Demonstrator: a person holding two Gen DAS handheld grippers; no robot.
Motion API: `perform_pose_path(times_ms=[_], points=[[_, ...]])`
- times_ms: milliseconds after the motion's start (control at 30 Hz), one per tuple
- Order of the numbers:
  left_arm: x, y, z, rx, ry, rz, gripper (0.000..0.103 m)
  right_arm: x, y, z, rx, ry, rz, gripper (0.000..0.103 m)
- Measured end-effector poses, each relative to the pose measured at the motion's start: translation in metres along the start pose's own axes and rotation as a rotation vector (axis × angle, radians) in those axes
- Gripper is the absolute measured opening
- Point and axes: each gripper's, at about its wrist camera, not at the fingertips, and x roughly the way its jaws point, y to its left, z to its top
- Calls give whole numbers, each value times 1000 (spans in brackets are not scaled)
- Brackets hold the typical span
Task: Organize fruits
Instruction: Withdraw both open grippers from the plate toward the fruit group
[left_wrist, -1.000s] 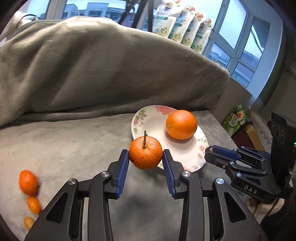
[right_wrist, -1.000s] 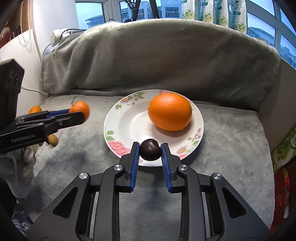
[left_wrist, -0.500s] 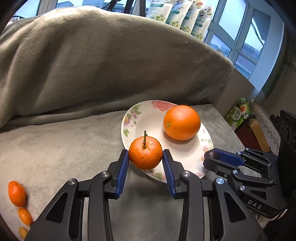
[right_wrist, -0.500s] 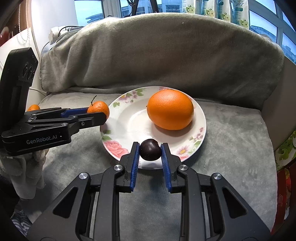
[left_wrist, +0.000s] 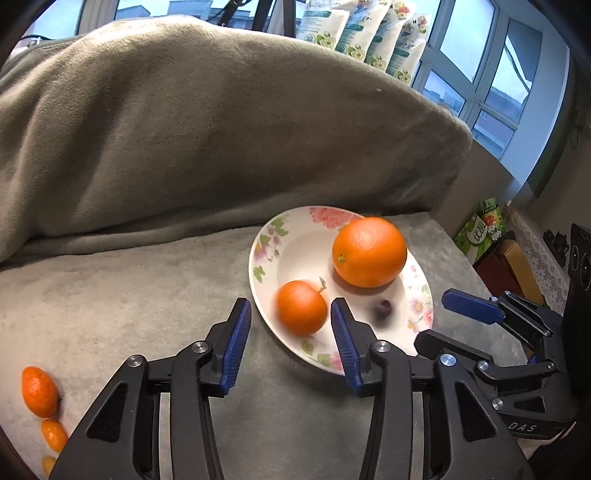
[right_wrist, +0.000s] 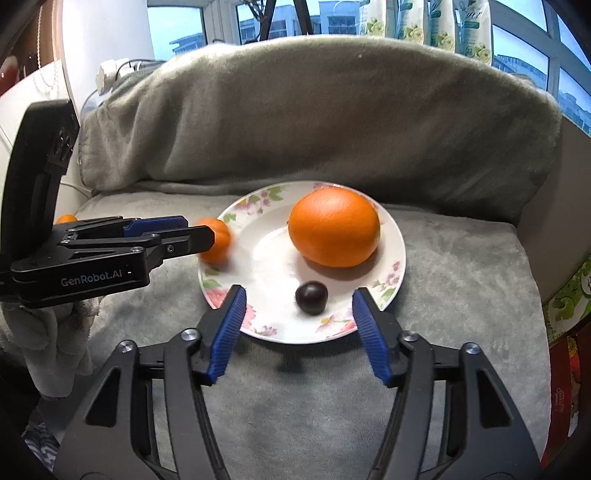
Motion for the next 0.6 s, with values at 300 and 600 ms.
perform_pose_path(times_ms=[300,600], points=[[-10,6,5,-34,-30,9,77,-13,0,-1,-10,-20,-19,87],[-22,9,1,-52,-34,6,77,-15,10,-2,-23,-11,-20,89]])
